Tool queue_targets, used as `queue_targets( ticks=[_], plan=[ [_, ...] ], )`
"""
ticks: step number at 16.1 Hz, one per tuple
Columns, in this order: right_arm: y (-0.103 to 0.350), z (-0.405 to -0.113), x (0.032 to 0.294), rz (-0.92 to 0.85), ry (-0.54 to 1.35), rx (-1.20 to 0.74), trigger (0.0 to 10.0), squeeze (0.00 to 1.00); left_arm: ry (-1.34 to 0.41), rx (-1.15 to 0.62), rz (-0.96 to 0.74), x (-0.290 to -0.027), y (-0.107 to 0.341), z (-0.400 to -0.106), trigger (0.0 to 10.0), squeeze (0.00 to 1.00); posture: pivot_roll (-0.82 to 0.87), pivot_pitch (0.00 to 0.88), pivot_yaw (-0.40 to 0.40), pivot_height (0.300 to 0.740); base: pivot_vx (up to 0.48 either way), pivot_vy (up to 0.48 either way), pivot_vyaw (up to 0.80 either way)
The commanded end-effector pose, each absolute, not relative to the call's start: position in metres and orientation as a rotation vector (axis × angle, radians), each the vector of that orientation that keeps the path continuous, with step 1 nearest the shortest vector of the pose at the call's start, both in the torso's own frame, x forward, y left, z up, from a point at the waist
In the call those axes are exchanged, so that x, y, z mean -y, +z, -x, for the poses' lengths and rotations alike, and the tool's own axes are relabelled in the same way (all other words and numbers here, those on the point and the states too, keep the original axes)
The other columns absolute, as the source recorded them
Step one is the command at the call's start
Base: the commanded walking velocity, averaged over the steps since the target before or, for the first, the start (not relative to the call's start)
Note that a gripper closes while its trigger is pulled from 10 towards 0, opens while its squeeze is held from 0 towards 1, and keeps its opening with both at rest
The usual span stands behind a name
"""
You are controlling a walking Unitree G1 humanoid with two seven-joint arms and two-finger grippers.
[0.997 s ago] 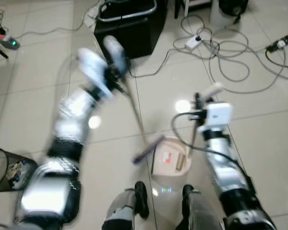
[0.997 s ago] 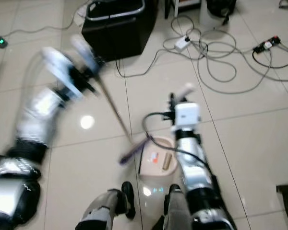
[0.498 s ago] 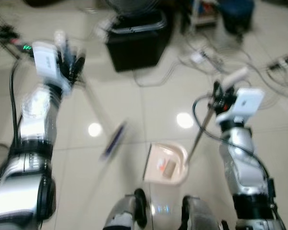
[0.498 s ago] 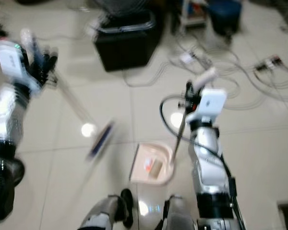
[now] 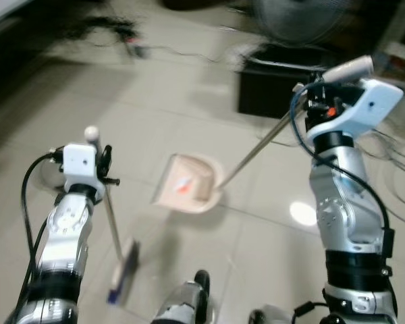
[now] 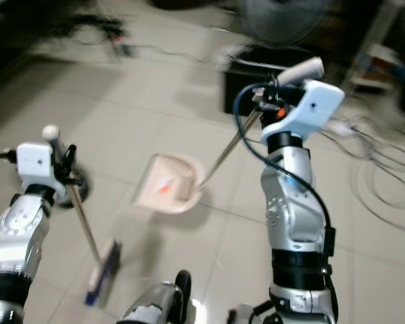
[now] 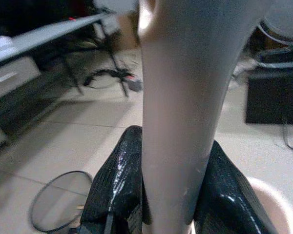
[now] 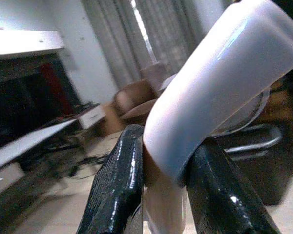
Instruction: Sweep floor
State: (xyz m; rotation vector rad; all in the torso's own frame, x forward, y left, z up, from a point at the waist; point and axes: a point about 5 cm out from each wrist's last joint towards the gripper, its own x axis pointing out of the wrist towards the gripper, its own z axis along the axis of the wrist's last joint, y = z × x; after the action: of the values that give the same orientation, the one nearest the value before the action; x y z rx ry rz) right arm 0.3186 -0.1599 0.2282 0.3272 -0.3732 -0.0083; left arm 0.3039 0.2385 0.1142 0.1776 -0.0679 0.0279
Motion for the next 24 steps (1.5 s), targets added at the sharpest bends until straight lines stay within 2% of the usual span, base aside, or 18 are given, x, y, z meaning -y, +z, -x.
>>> queue_targets(
  ticks=[1,4,6,8,24],
  plan=[
    [0.251,-0.316,0.162,-0.356,-0.005,0.443,10.0,0.0,0.016,0.095,-0.165,-0.23,0.123,-0.304,10.0,0.0,0.01,0.071,0.086,0.74,0.0,0.0,0.8],
    [0.259,-0.32,0.163,-0.399,-0.006,0.447,10.0,0.0,-0.055,0.144,-0.116,-0.202,0.129,-0.303,10.0,0.0,0.0,0.065,0.093,0.74,0.0,0.0,0.8],
    [0.266,-0.323,0.161,-0.373,0.012,0.451,10.0,0.0,-0.083,0.165,-0.137,-0.186,0.134,-0.307,10.0,0.0,0.0,0.054,0.089,0.74,0.0,0.0,0.8],
    [0.273,-0.326,0.162,-0.356,0.012,0.457,10.0,0.0,-0.089,0.131,-0.184,-0.181,0.131,-0.308,10.0,0.0,0.01,0.048,0.084,0.74,0.171,0.0,0.64],
    [0.282,-0.336,0.163,-0.343,0.001,0.468,10.0,0.0,-0.058,0.086,-0.187,-0.188,0.13,-0.305,10.0,0.0,0.02,0.047,0.074,0.74,0.382,0.0,0.04]
  ],
)
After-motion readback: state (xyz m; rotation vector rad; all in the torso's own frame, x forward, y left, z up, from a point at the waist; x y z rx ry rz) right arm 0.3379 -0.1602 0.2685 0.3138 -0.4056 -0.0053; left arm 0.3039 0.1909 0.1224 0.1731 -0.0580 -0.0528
